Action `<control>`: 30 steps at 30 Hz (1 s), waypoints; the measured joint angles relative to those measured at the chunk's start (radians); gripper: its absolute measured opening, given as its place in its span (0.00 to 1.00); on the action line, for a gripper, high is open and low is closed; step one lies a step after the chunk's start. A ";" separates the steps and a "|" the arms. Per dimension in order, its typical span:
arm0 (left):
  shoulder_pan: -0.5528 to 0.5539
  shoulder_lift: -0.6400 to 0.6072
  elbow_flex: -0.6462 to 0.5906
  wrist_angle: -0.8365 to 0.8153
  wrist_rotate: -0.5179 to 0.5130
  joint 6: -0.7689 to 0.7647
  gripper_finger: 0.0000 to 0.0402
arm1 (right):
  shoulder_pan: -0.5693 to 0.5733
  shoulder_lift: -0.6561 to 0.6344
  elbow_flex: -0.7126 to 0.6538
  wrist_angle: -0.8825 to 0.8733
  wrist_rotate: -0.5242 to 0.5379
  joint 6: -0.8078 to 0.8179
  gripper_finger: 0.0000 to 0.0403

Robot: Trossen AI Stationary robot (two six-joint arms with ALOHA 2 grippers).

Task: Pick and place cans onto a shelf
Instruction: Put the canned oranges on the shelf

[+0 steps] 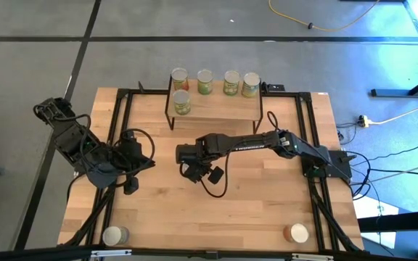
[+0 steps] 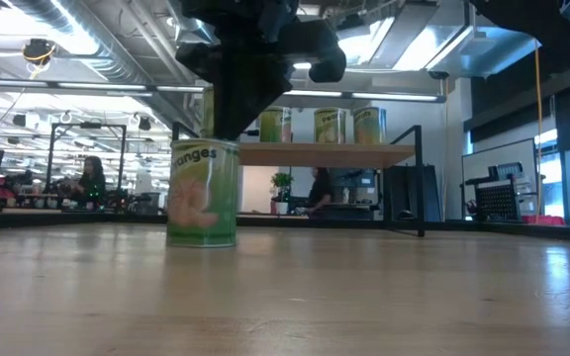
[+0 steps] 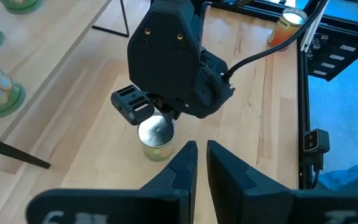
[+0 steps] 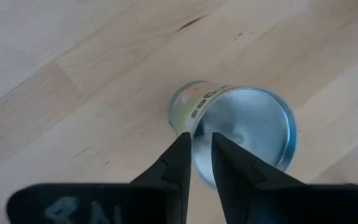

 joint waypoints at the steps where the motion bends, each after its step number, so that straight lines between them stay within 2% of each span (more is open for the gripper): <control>1: 0.000 0.000 0.000 0.000 0.000 0.000 0.07 | 0.000 0.000 0.000 0.001 0.000 0.000 0.17; 14: 0.000 0.000 0.000 0.000 0.000 0.000 0.07 | -0.005 0.000 -0.028 0.006 -0.012 0.000 0.17; 22: 0.000 0.000 0.000 0.000 0.000 0.000 0.07 | -0.009 -0.008 -0.084 0.086 -0.003 0.000 0.16; 30: 0.000 0.000 0.000 0.000 0.020 0.000 0.07 | -0.016 -0.008 -0.086 0.104 -0.006 0.000 0.02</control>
